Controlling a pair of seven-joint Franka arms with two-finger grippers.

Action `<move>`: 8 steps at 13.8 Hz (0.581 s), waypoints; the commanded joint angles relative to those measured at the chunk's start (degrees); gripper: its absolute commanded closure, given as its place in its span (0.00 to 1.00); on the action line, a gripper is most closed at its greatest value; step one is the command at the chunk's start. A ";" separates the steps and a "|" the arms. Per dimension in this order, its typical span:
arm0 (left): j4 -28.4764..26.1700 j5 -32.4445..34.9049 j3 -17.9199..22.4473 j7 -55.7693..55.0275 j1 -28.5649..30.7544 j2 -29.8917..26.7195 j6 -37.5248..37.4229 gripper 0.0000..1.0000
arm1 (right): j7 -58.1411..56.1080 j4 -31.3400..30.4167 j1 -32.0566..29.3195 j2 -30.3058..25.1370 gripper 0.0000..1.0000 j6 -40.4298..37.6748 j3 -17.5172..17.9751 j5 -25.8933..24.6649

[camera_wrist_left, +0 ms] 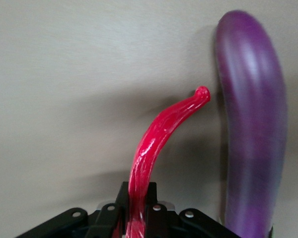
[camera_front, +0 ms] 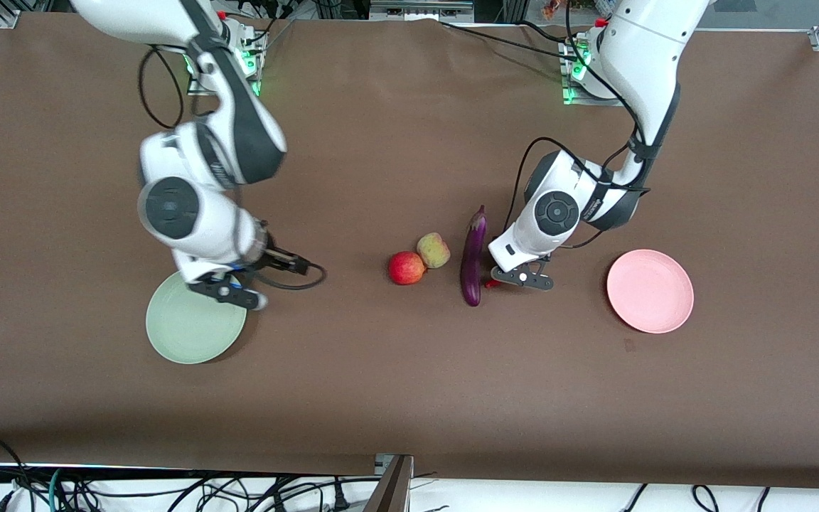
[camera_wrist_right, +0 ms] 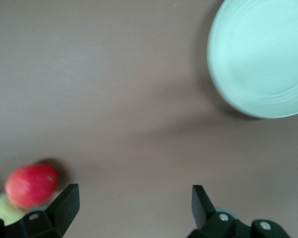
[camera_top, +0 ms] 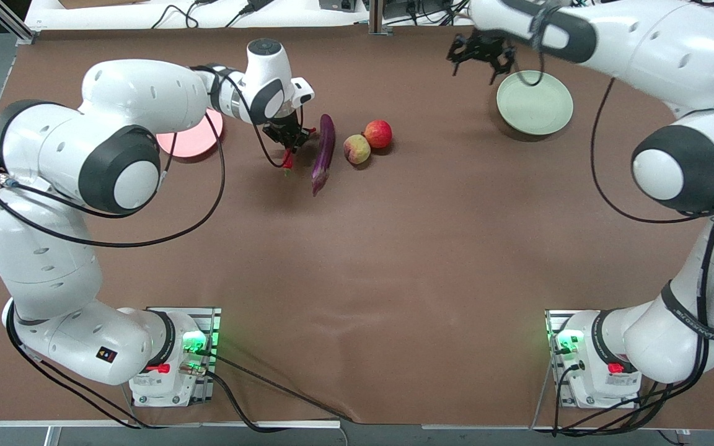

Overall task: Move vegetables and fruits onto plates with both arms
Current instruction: 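Carry the chili to the pink plate while the right gripper reaches the apple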

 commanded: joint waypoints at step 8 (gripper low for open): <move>5.68 15.53 0.54 22.89 17.39 -6.32 -18.86 1.00 | 24.24 1.50 12.40 10.96 0.00 22.00 -0.48 0.50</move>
